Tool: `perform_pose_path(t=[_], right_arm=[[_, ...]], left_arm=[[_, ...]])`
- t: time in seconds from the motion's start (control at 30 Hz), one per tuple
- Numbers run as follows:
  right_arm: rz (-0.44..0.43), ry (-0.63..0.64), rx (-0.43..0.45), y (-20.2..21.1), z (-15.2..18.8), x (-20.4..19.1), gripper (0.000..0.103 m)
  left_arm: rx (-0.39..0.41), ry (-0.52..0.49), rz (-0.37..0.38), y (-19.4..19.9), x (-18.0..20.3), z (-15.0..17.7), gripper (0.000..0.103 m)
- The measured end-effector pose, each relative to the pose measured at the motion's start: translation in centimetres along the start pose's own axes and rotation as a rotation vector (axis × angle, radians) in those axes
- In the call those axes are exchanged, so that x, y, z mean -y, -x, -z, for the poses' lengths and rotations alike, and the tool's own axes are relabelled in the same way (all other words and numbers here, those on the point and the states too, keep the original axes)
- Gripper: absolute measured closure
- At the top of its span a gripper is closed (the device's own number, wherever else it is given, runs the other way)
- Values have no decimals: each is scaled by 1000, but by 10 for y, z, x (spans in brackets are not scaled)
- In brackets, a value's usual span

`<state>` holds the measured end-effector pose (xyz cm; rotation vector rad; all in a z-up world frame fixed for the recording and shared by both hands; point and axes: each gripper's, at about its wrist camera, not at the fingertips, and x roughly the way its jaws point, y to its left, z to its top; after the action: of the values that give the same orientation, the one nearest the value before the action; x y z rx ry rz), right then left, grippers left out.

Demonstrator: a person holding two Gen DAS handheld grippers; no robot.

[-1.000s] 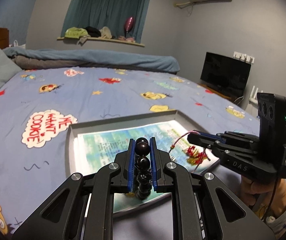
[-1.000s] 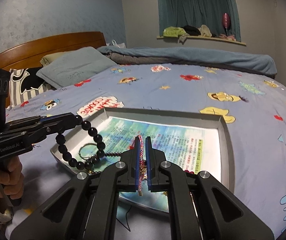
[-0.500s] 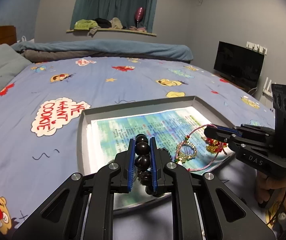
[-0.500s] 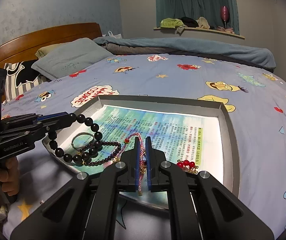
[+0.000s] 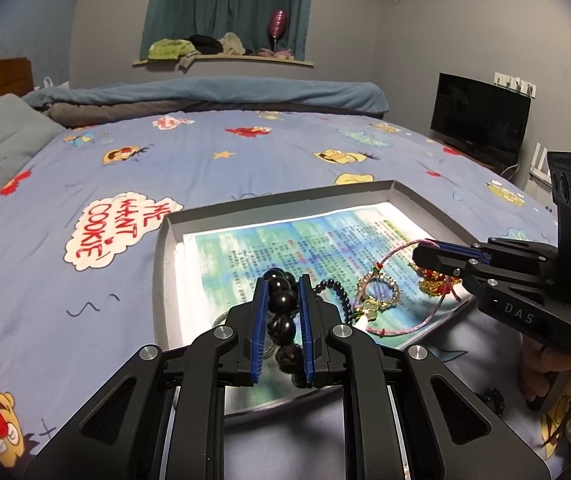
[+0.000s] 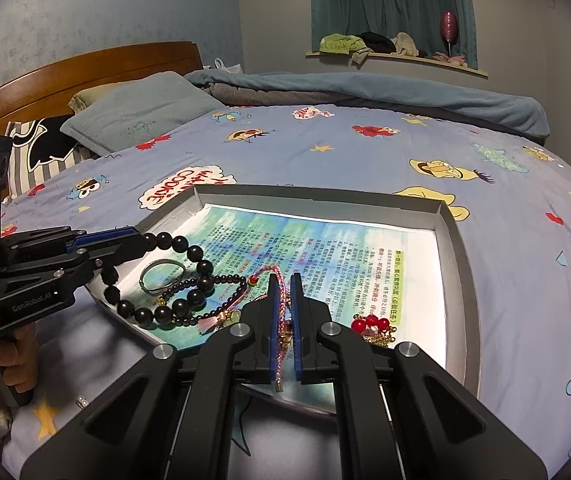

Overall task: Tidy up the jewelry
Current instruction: 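Lower the large bead bracelet into the box with the left tool while the right releases the pink one, then move both tools from the grey box toward the jewelry left on the bed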

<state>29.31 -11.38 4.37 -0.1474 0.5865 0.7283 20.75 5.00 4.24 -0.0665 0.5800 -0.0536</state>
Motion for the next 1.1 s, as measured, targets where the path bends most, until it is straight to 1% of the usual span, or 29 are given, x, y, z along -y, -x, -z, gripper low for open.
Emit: perform_pose_path(t=[0.03, 0.1, 0.13, 0.2, 0.27, 0.3, 0.37, 0.4, 0.43, 0.6, 0.63, 0.67, 0.77, 0.93, 1.1], right_arm=[[0, -1, -1, 0, 0, 0, 97], [-1, -3, -1, 0, 1, 1, 96], [-1, -6, -1, 1, 1, 1, 90], [1, -9, 8, 3, 1, 2, 80], [4, -12, 14, 4, 1, 3, 78], [5, -13, 16, 4, 2, 3, 78], [7, -18, 23, 6, 2, 5, 76], [5, -22, 28, 7, 2, 5, 73], [3, -27, 39, 9, 2, 7, 69], [-5, -40, 74, 17, 2, 11, 58], [-6, -43, 83, 20, 3, 11, 54], [-5, -46, 92, 23, 3, 12, 53], [-6, -59, 114, 32, 5, 15, 51], [-5, -81, 141, 47, 13, 20, 51], [-6, -80, 144, 54, 21, 17, 52]], left_arm=[[0, 0, -6, 0, 0, 0, 85], [12, -3, -8, 3, 1, 1, 74], [16, -6, -9, 4, 1, 1, 71], [27, -18, -19, 6, 3, 1, 55], [38, -29, -18, 9, 4, 0, 45], [44, -34, -18, 10, 5, 0, 42], [57, -42, -13, 14, 6, 0, 38], [66, -45, -10, 16, 7, 0, 36], [71, -46, -10, 17, 7, -1, 35], [91, -52, -6, 21, 9, 1, 26], [95, -51, -8, 23, 9, 1, 26], [96, -50, -7, 24, 8, 2, 26], [97, -43, -7, 28, 6, 5, 25], [97, -29, -2, 37, 3, 13, 24], [94, -18, 0, 45, 2, 23, 24]])
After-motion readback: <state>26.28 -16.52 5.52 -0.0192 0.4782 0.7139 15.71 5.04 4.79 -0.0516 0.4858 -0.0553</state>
